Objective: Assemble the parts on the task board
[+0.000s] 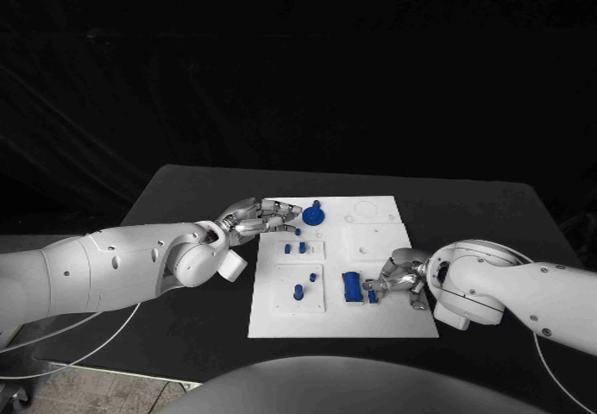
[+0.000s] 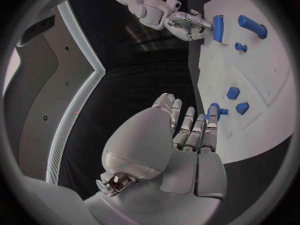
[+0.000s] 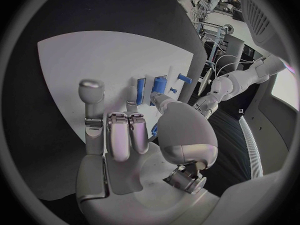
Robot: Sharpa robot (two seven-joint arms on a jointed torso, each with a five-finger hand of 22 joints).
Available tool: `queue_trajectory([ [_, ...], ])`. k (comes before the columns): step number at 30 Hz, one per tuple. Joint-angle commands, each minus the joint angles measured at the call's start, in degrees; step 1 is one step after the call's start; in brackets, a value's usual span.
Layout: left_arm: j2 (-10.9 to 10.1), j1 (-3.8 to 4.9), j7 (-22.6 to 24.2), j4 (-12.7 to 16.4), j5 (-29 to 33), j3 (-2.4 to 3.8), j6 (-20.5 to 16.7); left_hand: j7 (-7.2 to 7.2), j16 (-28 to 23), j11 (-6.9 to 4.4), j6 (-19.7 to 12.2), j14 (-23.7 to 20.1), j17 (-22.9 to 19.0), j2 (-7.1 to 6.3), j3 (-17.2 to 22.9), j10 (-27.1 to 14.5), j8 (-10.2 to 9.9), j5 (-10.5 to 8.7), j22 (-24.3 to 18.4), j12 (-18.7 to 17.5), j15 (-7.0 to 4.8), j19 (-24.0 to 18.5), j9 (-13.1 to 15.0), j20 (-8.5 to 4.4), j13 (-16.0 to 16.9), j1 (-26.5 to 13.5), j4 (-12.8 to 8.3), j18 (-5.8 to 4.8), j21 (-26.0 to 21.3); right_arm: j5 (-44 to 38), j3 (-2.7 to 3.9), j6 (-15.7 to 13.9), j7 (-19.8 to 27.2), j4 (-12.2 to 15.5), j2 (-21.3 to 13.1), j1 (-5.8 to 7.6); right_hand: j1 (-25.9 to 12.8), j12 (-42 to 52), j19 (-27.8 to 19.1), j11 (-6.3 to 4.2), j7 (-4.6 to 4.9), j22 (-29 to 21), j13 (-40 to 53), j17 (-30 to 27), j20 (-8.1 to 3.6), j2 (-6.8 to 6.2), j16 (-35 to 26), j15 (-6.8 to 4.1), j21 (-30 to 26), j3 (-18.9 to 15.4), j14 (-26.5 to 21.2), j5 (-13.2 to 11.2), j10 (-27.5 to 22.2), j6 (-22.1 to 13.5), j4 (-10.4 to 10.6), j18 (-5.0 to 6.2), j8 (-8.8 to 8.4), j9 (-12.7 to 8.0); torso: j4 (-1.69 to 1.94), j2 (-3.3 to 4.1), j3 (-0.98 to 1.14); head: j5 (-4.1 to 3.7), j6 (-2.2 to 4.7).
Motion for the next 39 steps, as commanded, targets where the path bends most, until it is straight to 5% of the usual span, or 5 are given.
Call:
queue_trajectory([
  [1, 0.1, -0.05, 0.2, 0.1, 0.0, 0.03, 1.2, 0.74, 0.3, 0.33, 0.5, 0.4, 0.1, -0.07, 0.3, 0.0, 0.0, 0.25, -0.1, 0.2, -0.04, 0.5, 0.0, 0.02, 0.1, 0.4, 0.0, -1.1, 0.3, -1.7, 0.01, -2.0, 2.2, 0.6, -0.5, -0.06, 0.7, 0.2, 1.1, -0.02, -0.04, 4.5, 15.1, 9.5, 0.18, 0.73, 0.0, -0.08, 0.4, -0.4, 5.0, 1.6, 6.0, 0.4, 0.0, -0.09, 0.58, 0.2, 0.03, 0.01, -0.01, 0.05, 0.01],
  [23, -3.6, 0.01, 11.1, 6.4, -8.2, 0.11, -8.6, -0.75, -0.8, -1.61, 1.6, -0.8, -0.2, -2.21, -0.8, 0.9, -0.1, -2.87, -1.3, -0.2, -2.39, -0.5, 0.0, -0.46, 0.0, -4.6, 3.4, -0.58, -0.1, 23.0, 0.02, -36.4, 45.0, 5.6, -8.4, 4.0, -5.5, -9.6, -9.2, 0.99, 0.7, -1.2, 6.2, -13.9, 1.85, 7.05, -14.0, 1.59, -24.2, -12.5, -4.5, 2.1, -4.6, -1.2, 5.5, 2.22, 5.0, 2.9, -0.35, -0.7, -0.34, 0.74, 0.01],
  [30, -4.1, 0.02, 16.1, 7.9, -10.2, 0.13, -14.4, -3.78, -7.4, -5.51, -1.9, -8.1, -1.3, -2.96, -7.2, -5.3, -2.0, -9.99, -10.2, -6.1, -6.11, -11.6, -0.3, -2.54, -0.7, -12.1, 3.7, 1.39, -5.1, 33.7, -0.01, -26.4, 58.6, 2.7, -7.1, 4.15, -1.4, -58.0, -48.5, 14.65, 3.86, -24.1, -31.5, -52.0, 12.07, 7.95, -59.7, 15.84, -26.5, -18.9, -44.4, -2.5, -52.1, -15.6, 5.4, -2.52, -7.0, -10.3, -0.87, -0.7, -0.39, 1.02, 0.01],
  [34, -3.7, 0.02, 17.8, 7.6, -11.5, 0.13, -17.1, -7.25, -13.7, -10.61, -11.1, -12.7, -2.8, -4.13, -10.7, -11.8, -6.2, -16.64, -14.4, -14.1, -9.29, -15.0, -1.1, -4.23, -1.5, -14.5, 3.5, 1.8, -6.2, 33.0, -0.03, -21.2, 61.8, 0.8, -6.6, 3.23, 1.1, -76.2, -82.1, 4.81, -5.74, -66.1, -51.3, -68.5, 14.18, 8.52, -81.9, 13.88, -31.0, -23.1, -77.3, -5.5, -76.9, -30.8, 5.4, -4.11, -15.55, -22.7, -1.0, -0.54, -0.35, 0.65, 0.01],
  [39, -3.1, 0.02, 18.9, 7.4, -14.6, 0.13, -19.9, -13.21, -13.8, -17.83, -18.0, -12.8, -2.8, -5.82, -11.5, -15.3, -9.8, -21.94, -23.8, -20.2, -11.51, -19.5, -1.9, -5.61, -2.2, -17.0, 3.6, 1.22, -7.9, 32.3, -0.03, -19.9, 64.0, -0.3, -6.7, 2.16, 4.3, -82.3, -84.0, -0.57, -9.71, -74.3, -64.1, -74.0, 13.22, 8.94, -86.8, 10.97, -32.2, -27.2, -83.4, -6.3, -82.0, -36.7, 5.4, -2.79, -17.12, -31.9, -0.76, -0.46, -0.25, 0.4, 0.01],
])
